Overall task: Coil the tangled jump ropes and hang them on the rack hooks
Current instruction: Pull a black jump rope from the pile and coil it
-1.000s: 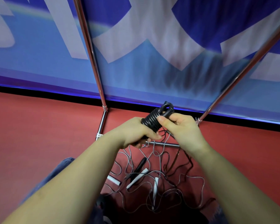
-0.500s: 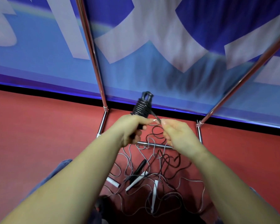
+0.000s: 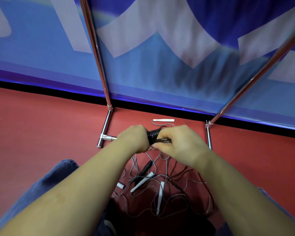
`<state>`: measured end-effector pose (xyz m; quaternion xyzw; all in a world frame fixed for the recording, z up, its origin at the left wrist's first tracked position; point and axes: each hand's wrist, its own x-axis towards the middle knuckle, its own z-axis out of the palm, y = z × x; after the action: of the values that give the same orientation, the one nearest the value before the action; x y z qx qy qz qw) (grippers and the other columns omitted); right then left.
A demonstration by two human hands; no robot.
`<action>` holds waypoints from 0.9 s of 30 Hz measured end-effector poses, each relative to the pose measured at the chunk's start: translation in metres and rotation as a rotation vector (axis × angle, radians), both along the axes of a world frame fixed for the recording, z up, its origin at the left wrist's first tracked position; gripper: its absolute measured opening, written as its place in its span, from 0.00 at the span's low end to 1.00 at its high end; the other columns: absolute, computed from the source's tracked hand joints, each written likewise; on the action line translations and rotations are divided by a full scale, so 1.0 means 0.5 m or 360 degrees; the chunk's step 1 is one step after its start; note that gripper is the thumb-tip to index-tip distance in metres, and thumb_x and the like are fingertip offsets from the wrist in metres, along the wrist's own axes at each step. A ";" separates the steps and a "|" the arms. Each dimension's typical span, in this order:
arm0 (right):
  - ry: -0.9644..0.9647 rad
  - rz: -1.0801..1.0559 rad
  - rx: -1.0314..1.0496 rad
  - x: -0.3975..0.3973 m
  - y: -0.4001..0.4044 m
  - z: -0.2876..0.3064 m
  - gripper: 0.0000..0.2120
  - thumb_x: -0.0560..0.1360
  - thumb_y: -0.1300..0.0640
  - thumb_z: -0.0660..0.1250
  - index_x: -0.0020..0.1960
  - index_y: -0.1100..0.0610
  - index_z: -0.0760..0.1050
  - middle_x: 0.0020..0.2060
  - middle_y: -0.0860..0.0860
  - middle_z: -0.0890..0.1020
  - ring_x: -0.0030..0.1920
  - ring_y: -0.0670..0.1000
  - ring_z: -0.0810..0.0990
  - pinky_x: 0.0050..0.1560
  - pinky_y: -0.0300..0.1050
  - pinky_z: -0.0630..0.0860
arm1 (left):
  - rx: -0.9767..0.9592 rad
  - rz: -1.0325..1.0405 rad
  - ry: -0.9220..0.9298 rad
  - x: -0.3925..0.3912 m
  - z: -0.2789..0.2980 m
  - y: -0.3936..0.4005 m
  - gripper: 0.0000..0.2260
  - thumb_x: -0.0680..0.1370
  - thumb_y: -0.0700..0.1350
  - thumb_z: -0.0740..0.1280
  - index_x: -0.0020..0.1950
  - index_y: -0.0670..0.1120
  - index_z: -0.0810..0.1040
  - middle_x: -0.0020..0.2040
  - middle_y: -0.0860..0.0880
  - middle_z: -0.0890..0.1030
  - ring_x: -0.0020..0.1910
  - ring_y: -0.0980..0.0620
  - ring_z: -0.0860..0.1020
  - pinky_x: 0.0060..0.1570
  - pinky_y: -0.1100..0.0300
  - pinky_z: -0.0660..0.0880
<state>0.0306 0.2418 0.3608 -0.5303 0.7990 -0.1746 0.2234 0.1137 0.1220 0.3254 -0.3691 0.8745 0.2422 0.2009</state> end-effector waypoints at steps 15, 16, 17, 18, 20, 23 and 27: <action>-0.1693 -0.0602 -0.0182 -0.101 0.029 -0.047 0.16 0.79 0.61 0.60 0.33 0.55 0.74 0.25 0.49 0.69 0.23 0.44 0.63 0.24 0.36 0.59 | 0.0959 -0.0262 0.0735 -0.005 0.065 0.029 0.07 0.68 0.33 0.74 0.40 0.40 0.78 0.32 0.50 0.75 0.31 0.53 0.71 0.33 0.61 0.68; -0.1612 -0.0649 -0.0176 -0.096 0.023 -0.048 0.17 0.80 0.62 0.56 0.34 0.56 0.72 0.24 0.49 0.66 0.22 0.43 0.60 0.23 0.35 0.55 | 0.1033 -0.0085 0.0820 -0.007 0.070 0.021 0.07 0.68 0.32 0.73 0.39 0.42 0.78 0.30 0.50 0.74 0.29 0.53 0.69 0.30 0.61 0.66; -0.1534 -0.0688 -0.0158 -0.089 0.018 -0.049 0.16 0.81 0.60 0.55 0.36 0.56 0.72 0.23 0.49 0.64 0.21 0.43 0.58 0.22 0.34 0.54 | 0.1084 0.0093 0.0881 -0.009 0.071 0.012 0.10 0.68 0.30 0.72 0.36 0.45 0.78 0.28 0.51 0.72 0.26 0.53 0.66 0.28 0.62 0.64; -0.1469 -0.0706 -0.0152 -0.081 0.012 -0.048 0.16 0.81 0.58 0.56 0.37 0.56 0.73 0.23 0.48 0.63 0.21 0.43 0.57 0.21 0.34 0.54 | 0.1103 0.0242 0.0905 -0.011 0.071 0.004 0.13 0.68 0.29 0.70 0.32 0.47 0.78 0.25 0.53 0.70 0.25 0.54 0.64 0.27 0.63 0.61; -0.1263 -0.0655 -0.0156 -0.066 0.002 -0.049 0.16 0.82 0.55 0.55 0.39 0.54 0.76 0.21 0.46 0.64 0.19 0.41 0.59 0.22 0.32 0.57 | 0.1073 0.0459 0.0863 -0.010 0.063 -0.009 0.14 0.68 0.29 0.69 0.30 0.47 0.76 0.21 0.55 0.67 0.23 0.54 0.62 0.27 0.64 0.60; -0.0740 -0.0419 -0.0045 -0.051 0.001 -0.045 0.17 0.81 0.52 0.55 0.38 0.50 0.76 0.19 0.44 0.67 0.20 0.41 0.66 0.27 0.33 0.61 | 0.0987 0.0700 0.0820 -0.006 0.043 -0.024 0.10 0.67 0.31 0.67 0.33 0.45 0.75 0.21 0.54 0.67 0.22 0.54 0.60 0.27 0.65 0.59; -0.0347 -0.0160 0.0103 -0.034 0.004 -0.023 0.14 0.79 0.47 0.59 0.39 0.51 0.75 0.22 0.44 0.70 0.26 0.43 0.67 0.29 0.37 0.62 | 0.0639 0.0870 0.0773 0.003 0.015 -0.054 0.06 0.67 0.33 0.69 0.36 0.44 0.78 0.24 0.51 0.71 0.21 0.53 0.63 0.23 0.68 0.60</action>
<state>0.0136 0.2436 0.3490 -0.4599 0.8007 -0.2165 0.3169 0.1152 0.0949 0.3331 -0.4733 0.7017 0.5323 -0.0148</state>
